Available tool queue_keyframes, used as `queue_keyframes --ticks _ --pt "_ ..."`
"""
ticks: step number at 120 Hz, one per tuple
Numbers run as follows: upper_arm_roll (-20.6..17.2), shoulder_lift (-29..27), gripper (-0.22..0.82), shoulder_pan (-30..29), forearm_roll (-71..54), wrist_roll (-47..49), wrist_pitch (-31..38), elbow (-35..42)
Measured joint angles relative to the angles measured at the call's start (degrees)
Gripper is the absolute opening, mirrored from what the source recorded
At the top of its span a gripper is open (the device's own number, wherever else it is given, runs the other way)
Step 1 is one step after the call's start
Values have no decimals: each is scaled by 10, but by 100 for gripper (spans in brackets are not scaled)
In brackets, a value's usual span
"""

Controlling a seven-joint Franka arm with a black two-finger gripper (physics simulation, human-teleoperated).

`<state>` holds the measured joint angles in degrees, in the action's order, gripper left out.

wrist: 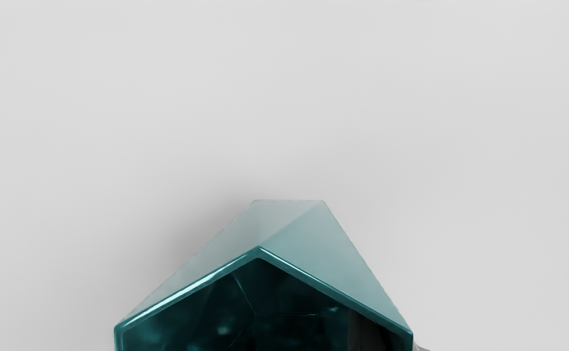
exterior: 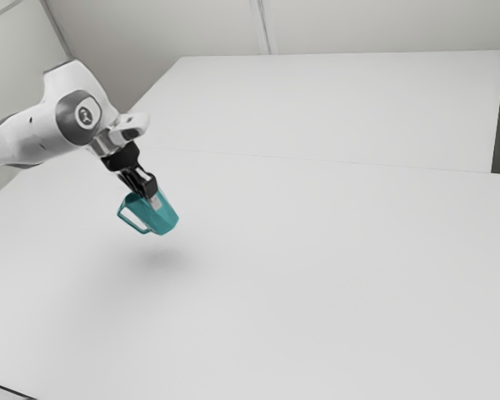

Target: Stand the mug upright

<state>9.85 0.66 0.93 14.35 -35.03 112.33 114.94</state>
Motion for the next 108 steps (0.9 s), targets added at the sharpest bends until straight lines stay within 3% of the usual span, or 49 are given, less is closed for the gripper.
queue_keyframes --ticks 34,52,78,108 --pt "-60 6 -18 33 -82 113 62 13" --pt "-67 20 -18 49 -111 160 73 19" --pt "-72 56 -18 -11 -132 210 80 9" --pt "-85 97 -18 -2 -143 250 84 -13"
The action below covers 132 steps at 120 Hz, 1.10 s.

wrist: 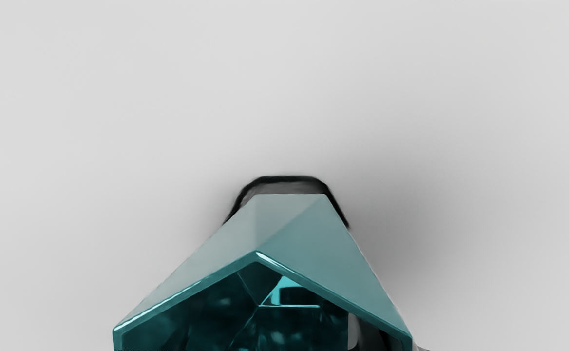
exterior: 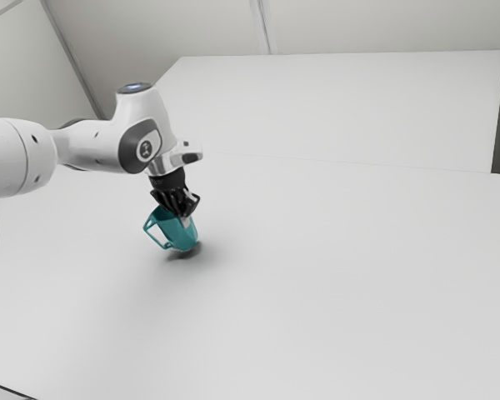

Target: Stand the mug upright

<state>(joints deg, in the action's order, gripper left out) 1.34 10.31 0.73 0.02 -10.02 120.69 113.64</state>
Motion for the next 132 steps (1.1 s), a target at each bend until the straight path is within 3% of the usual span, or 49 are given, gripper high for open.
queue_keyframes --ticks 39,44,65,79,101,132 --pt "0 30 -17 0 -6 32 9 -8" --pt "-1 31 -12 0 -5 35 10 -8" --pt "-4 22 25 -1 -4 43 13 -8" --pt "-5 -6 40 -1 -3 46 7 -8" --pt "-5 -17 52 -1 1 49 -60 -101" --pt "-5 0 58 -1 3 47 -162 -248"
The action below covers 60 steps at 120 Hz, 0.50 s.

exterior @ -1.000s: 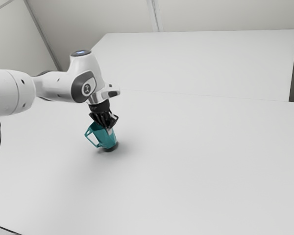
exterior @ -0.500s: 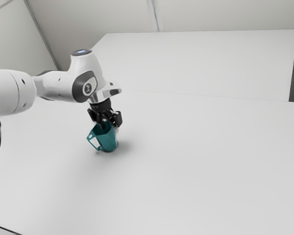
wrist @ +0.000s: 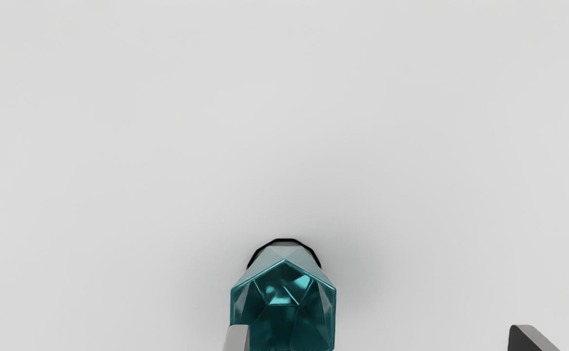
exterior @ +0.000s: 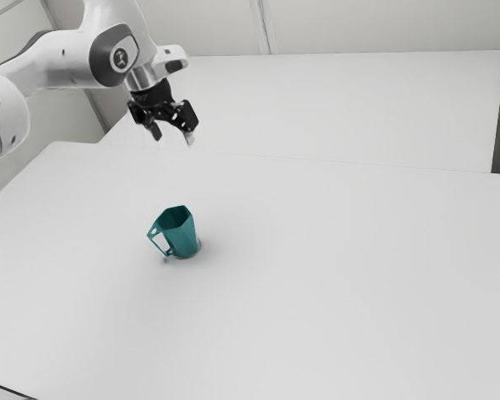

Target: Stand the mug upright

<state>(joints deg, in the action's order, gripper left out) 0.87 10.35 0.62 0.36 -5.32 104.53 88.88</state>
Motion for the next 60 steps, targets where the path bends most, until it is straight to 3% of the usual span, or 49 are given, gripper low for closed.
queue_keyframes --ticks 17,60 --pt "1 -1 59 0 1 -8 -54 -53" --pt "7 -5 60 0 11 -23 -112 -71"
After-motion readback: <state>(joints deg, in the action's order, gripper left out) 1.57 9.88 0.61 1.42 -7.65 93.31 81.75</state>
